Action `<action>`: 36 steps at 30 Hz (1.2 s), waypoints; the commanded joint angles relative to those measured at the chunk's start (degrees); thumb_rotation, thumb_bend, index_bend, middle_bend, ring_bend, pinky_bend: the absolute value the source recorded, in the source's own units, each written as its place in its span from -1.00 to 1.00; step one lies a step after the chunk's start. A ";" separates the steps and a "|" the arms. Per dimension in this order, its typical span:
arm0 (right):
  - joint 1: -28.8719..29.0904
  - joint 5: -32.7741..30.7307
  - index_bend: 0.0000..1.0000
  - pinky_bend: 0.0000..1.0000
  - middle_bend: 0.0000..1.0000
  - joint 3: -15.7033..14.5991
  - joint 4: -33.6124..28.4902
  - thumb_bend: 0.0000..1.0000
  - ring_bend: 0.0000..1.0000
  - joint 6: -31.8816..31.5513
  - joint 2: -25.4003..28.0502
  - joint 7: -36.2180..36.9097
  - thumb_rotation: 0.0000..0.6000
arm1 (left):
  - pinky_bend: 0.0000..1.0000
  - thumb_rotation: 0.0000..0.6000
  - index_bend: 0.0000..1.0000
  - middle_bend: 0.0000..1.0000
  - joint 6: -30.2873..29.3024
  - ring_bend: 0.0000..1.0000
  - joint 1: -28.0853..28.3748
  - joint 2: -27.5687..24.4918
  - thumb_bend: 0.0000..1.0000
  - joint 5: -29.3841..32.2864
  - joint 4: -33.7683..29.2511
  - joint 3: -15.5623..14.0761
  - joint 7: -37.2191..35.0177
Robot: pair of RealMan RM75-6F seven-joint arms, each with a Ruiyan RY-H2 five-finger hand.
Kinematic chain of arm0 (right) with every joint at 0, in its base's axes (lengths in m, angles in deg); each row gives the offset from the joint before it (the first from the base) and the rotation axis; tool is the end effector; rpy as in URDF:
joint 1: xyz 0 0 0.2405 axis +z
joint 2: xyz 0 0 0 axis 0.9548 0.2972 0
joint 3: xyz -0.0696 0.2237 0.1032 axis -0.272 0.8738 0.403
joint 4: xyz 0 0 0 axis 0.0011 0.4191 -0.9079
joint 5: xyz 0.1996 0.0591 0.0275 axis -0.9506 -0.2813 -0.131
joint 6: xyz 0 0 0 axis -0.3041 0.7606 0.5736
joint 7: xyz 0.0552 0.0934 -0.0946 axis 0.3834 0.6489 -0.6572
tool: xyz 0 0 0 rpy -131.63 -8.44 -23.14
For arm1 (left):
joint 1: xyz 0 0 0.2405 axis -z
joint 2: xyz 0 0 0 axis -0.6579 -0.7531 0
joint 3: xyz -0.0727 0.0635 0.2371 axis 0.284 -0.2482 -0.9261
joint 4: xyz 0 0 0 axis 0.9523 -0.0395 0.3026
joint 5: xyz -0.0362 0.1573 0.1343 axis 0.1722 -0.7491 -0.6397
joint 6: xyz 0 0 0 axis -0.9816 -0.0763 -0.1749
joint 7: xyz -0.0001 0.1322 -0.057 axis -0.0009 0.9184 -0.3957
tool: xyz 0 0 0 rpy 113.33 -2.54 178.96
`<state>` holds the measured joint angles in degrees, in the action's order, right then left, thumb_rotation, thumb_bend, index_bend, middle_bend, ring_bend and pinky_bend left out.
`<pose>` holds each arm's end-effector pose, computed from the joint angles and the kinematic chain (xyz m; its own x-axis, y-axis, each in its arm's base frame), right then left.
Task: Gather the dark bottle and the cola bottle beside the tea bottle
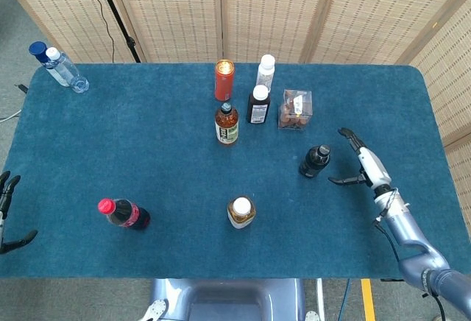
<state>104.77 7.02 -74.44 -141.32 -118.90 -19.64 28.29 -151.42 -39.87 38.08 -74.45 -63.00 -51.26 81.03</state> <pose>-0.3007 -0.3667 0.0647 -0.2569 -0.2780 0.9256 -0.9582 -0.0518 -0.2814 -0.3122 0.1579 0.1772 0.4554 0.0097 0.8902 0.8877 0.0704 -0.4549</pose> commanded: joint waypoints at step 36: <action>0.47 -6.32 0.16 0.01 0.19 4.13 -7.85 0.18 0.20 -2.54 -2.59 -8.82 1.00 | -1.00 1.00 -1.00 -1.00 -0.70 -1.00 -0.15 -0.02 -0.92 1.04 0.26 0.75 -1.42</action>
<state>105.86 0.03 -70.10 -148.00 -120.39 -23.23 19.05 -152.11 -40.02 38.06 -73.41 -62.74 -50.50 79.60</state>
